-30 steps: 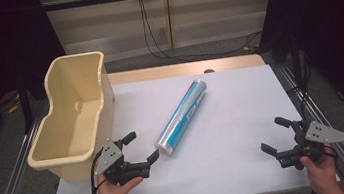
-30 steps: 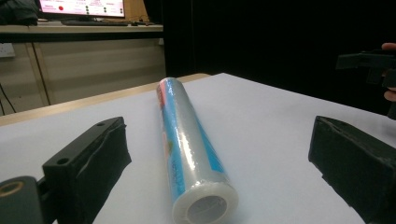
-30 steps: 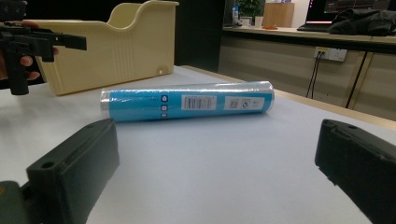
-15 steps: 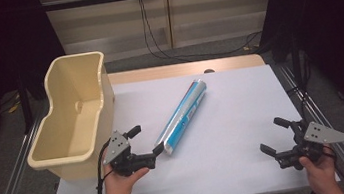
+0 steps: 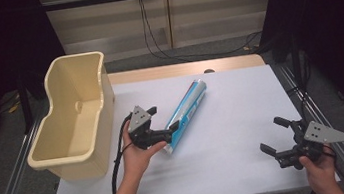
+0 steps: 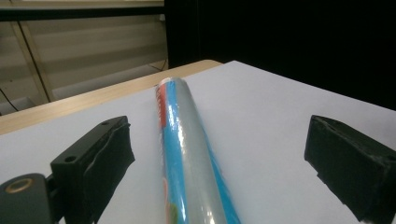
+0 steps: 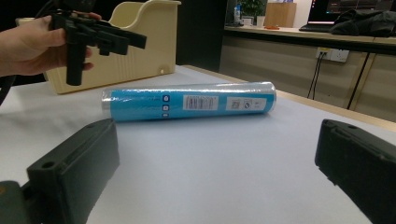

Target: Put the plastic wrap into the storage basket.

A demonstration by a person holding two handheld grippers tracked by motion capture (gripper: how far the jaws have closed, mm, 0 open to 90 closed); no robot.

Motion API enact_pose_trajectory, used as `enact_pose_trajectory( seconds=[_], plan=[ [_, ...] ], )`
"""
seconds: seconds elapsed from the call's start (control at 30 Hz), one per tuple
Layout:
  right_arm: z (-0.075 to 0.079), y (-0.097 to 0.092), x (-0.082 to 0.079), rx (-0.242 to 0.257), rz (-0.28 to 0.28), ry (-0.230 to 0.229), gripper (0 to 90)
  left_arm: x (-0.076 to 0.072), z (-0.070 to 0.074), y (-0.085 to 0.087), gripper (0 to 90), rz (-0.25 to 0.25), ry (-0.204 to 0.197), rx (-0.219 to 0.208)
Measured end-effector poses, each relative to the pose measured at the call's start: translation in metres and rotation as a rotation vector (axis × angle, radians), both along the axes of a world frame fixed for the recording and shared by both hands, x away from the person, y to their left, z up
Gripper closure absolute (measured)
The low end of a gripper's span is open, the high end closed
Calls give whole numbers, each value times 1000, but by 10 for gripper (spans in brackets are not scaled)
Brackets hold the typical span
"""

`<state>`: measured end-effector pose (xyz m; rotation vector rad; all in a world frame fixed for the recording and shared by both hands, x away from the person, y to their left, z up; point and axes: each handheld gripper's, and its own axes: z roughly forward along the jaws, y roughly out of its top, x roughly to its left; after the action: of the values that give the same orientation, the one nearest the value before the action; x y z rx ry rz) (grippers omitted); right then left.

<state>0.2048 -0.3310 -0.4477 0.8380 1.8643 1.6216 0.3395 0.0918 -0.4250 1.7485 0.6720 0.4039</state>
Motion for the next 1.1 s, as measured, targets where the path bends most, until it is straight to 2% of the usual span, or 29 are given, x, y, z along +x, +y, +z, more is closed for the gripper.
enact_pose_trajectory(
  seconds=[0.07,0.13,0.2,0.23,0.27,0.3,0.43,0.57,0.67,0.7,0.77,0.87,1.1],
  plan=[
    [0,0,0,1,0,2,0,11,1,-12,73,-10,11,21],
    [0,0,0,1,1,2,0,15,1,-17,73,-12,10,28],
    [0,0,0,-1,2,-1,0,24,1,-23,73,-10,29,42],
    [0,0,0,-2,4,2,0,32,1,-30,73,-3,43,68],
    [0,0,0,-2,4,2,0,32,1,-30,74,-3,43,68],
    [0,0,0,-5,3,1,0,36,1,-33,74,-5,71,86],
    [0,1,0,-10,4,3,0,54,1,-49,81,0,156,213],
    [0,0,1,-10,5,6,0,67,1,-60,94,32,224,284],
    [0,0,1,-10,7,9,0,79,-2,-68,100,37,324,350],
    [0,0,1,-10,7,9,0,79,-2,-68,100,37,324,350],
    [0,0,1,-13,8,10,0,82,-4,-72,101,56,369,393],
    [-1,0,1,-14,8,13,0,87,-7,-76,101,58,417,429],
    [-1,1,2,-15,12,15,0,96,-16,-83,101,73,477,502]
  ],
)
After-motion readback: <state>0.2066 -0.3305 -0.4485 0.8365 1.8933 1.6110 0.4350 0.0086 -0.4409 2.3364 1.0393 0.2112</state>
